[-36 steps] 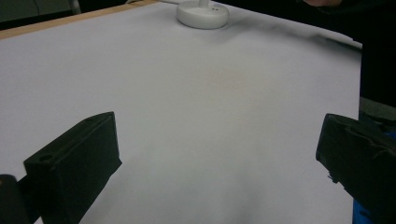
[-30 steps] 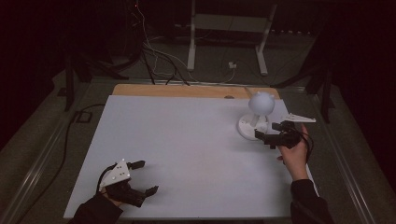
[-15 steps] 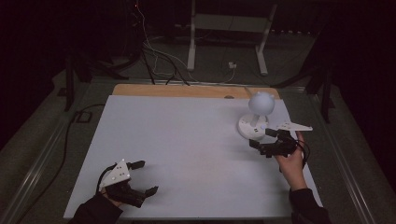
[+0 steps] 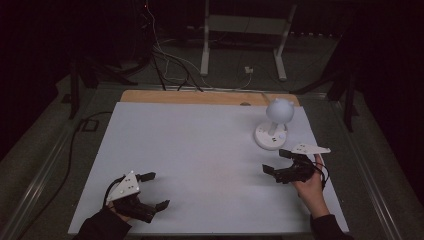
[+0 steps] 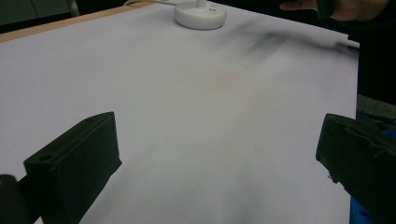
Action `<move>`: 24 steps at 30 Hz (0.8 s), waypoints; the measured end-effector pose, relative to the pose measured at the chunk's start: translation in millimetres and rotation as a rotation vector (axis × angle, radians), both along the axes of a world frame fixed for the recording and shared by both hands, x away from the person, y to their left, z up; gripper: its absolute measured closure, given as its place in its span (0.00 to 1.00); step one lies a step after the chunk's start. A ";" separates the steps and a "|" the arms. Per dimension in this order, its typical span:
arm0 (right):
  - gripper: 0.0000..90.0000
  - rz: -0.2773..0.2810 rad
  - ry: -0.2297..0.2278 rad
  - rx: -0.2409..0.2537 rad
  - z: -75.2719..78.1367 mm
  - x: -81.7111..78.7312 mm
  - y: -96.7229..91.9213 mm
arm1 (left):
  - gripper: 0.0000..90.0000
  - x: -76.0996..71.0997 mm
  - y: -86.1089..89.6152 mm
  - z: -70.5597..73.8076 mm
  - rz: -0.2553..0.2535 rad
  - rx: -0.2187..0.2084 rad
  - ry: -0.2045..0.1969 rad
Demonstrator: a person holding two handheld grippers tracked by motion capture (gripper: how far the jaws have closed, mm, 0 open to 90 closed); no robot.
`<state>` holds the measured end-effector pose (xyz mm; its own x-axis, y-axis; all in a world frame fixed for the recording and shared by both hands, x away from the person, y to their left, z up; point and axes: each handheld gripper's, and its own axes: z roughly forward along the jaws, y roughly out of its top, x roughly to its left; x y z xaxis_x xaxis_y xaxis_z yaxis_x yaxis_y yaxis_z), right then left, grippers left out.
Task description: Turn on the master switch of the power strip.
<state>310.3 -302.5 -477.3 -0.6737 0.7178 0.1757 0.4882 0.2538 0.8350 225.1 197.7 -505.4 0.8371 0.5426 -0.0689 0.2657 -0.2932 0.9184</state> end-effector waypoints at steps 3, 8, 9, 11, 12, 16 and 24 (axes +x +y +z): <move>0.00 0.010 -0.006 -0.009 -3.9 -6.8 0.0 | 0.00 -0.3 -0.1 0.2 0.000 0.002 -0.001; 0.00 0.036 0.022 -0.004 -13.9 -18.7 0.5 | 0.00 -0.4 -0.1 0.3 -0.001 0.001 -0.001; 0.00 0.040 0.024 -0.003 -16.2 -21.2 0.6 | 0.00 -0.5 -0.2 0.4 -0.001 0.001 -0.002; 0.00 0.052 0.033 0.002 -20.1 -25.0 -0.1 | 0.00 -0.5 -0.3 0.4 -0.002 0.003 -0.003; 0.00 0.055 0.034 0.002 -21.8 -26.6 -0.4 | 0.00 -0.6 -0.4 0.4 -0.002 0.004 -0.003; 0.00 0.072 0.050 0.005 -27.8 -32.4 -0.3 | 0.00 -0.8 -0.7 0.4 -0.001 0.004 -0.003; 0.00 0.121 0.072 -0.027 -36.7 -47.9 5.0 | 0.00 -1.0 -0.7 0.5 -0.002 0.003 -0.003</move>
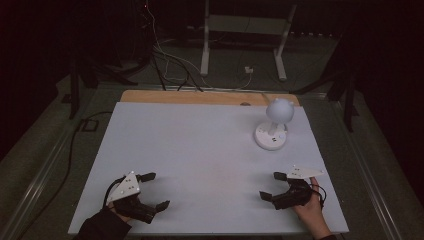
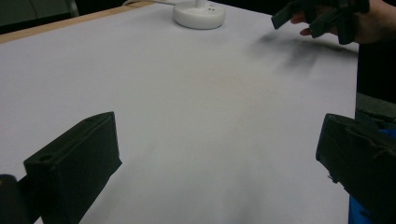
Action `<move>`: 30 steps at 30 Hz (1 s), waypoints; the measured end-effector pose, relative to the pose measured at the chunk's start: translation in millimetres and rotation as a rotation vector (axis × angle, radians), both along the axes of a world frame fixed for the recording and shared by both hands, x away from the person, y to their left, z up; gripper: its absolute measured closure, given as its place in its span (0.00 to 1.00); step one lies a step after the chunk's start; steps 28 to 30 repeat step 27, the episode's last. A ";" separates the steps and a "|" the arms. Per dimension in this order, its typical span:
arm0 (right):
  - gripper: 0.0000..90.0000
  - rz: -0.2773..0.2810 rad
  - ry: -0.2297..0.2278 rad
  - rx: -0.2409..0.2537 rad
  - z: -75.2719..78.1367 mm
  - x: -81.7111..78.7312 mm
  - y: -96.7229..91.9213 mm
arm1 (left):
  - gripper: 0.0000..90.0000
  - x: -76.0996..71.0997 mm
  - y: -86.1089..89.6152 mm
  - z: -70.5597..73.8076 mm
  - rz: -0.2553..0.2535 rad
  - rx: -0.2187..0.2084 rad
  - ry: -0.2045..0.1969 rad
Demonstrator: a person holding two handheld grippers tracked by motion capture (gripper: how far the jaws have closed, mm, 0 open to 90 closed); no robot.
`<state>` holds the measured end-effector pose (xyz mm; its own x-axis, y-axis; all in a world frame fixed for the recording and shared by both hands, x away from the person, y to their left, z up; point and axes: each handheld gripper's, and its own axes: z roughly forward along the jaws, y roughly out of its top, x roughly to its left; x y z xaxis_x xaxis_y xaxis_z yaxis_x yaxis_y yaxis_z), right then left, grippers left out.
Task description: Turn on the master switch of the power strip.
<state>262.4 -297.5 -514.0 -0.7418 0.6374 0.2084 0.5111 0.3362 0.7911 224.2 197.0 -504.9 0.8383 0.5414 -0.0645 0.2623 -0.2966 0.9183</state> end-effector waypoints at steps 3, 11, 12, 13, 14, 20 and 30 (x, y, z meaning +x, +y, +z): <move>0.00 0.016 -0.005 -0.006 -2.6 -4.7 0.0 | 0.00 0.0 -0.1 -0.1 0.000 0.000 0.000; 0.00 0.029 -0.059 -0.014 -3.3 -14.7 -4.9 | 0.00 0.2 -0.6 -0.5 -0.001 0.000 0.004; 0.00 0.034 -0.065 -0.021 -3.7 -16.0 -5.3 | 0.00 0.3 -0.6 -0.6 -0.001 -0.001 0.004; 0.00 0.038 -0.068 -0.031 -4.4 -17.2 -5.5 | 0.00 0.5 -0.6 -0.7 -0.001 -0.001 0.005; 0.00 0.042 -0.070 -0.036 -5.1 -18.2 -5.8 | 0.00 0.6 -0.7 -0.9 0.000 0.000 0.006; 0.00 0.047 -0.072 -0.046 -6.1 -18.6 -7.3 | 0.00 0.8 -0.6 -1.0 0.000 0.002 0.006; 0.00 0.067 -0.078 -0.062 -8.0 -19.0 -4.6 | 0.00 0.8 -0.6 -1.0 -0.001 0.002 0.005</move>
